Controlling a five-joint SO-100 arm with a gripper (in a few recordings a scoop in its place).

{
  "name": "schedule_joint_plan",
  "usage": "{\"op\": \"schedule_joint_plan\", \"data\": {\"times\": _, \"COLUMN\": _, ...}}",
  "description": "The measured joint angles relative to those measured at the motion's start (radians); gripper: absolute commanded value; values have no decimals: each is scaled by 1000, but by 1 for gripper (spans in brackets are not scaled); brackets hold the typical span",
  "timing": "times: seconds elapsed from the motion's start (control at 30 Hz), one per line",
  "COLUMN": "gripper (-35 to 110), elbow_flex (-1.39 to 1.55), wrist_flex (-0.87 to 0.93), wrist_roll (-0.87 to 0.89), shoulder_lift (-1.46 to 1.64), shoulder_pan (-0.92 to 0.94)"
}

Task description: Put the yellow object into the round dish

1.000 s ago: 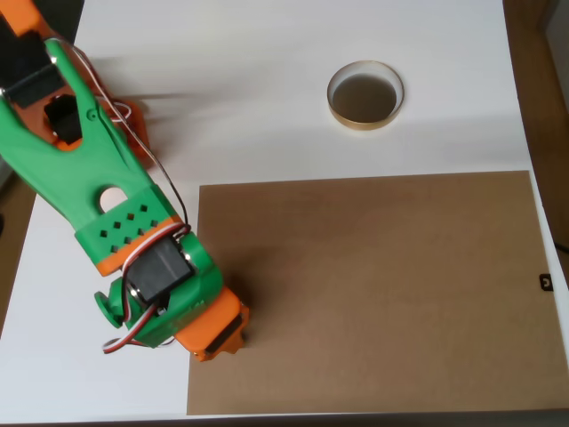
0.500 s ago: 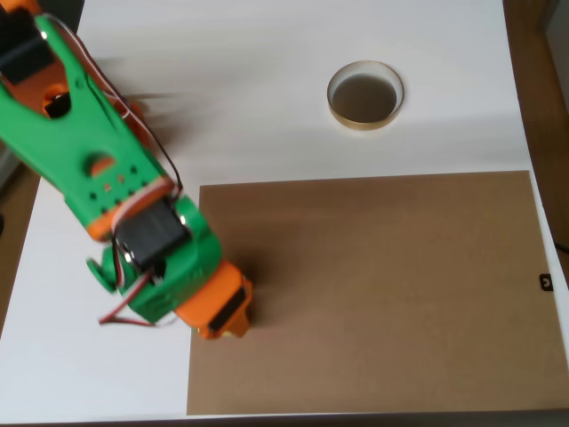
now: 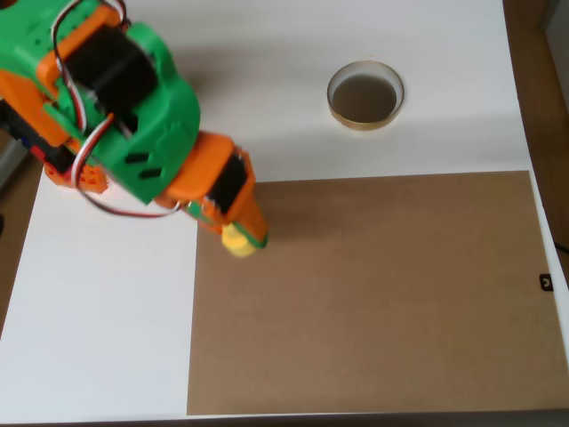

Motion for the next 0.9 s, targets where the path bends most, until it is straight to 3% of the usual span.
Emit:
{"op": "schedule_joint_plan", "data": {"times": 0.57, "gripper": 0, "elbow_flex": 107, "wrist_flex": 71, "wrist_roll": 8, "shoulder_lift": 155, "shoulder_pan": -342}}
{"op": "schedule_joint_plan", "data": {"times": 0.9, "gripper": 0, "elbow_flex": 104, "wrist_flex": 87, "wrist_roll": 2, "shoulder_lift": 61, "shoulder_pan": -518}}
